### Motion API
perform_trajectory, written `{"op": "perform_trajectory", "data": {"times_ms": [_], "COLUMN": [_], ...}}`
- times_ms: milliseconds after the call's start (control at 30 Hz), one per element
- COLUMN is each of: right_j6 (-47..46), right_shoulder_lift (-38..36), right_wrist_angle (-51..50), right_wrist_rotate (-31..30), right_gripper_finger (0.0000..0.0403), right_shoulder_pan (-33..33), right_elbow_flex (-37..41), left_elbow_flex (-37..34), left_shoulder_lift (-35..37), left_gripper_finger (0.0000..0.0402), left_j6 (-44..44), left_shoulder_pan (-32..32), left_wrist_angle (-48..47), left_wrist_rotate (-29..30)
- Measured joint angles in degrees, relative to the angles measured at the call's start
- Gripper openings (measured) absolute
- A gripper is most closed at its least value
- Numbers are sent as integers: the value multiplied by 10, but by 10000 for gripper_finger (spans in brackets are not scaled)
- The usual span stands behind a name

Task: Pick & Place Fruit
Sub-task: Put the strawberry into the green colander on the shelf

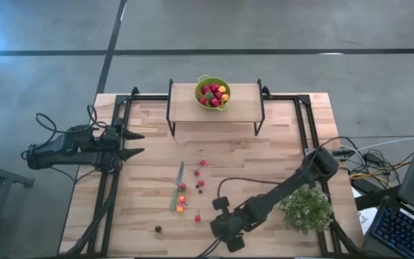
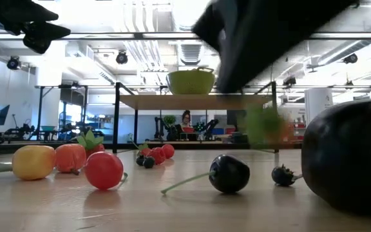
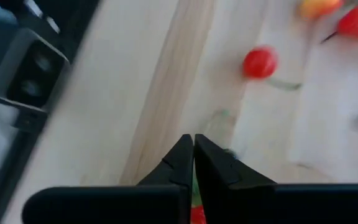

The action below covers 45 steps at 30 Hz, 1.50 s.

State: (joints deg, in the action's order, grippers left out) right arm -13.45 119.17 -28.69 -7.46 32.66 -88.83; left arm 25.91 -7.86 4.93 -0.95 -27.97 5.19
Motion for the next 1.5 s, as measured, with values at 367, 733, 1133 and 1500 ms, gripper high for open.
{"op": "perform_trajectory", "data": {"times_ms": [367, 733, 1133, 1500], "right_j6": [21, 79, 96, 96], "right_shoulder_lift": [-114, -206, -239, -239], "right_wrist_angle": [-85, -95, -94, -69], "right_wrist_rotate": [-1, -25, -77, -77], "right_gripper_finger": [8, 8, 8, 8], "right_shoulder_pan": [-15, -79, -270, -419], "right_elbow_flex": [-39, -38, -41, -46], "left_elbow_flex": [0, 0, 0, 0], "left_shoulder_lift": [-2, -3, -2, -2], "left_gripper_finger": [241, 241, 241, 241], "left_j6": [0, 0, 0, 0], "left_shoulder_pan": [0, 0, 0, 0], "left_wrist_angle": [-1, -4, -4, -4], "left_wrist_rotate": [0, 0, 0, 0]}}
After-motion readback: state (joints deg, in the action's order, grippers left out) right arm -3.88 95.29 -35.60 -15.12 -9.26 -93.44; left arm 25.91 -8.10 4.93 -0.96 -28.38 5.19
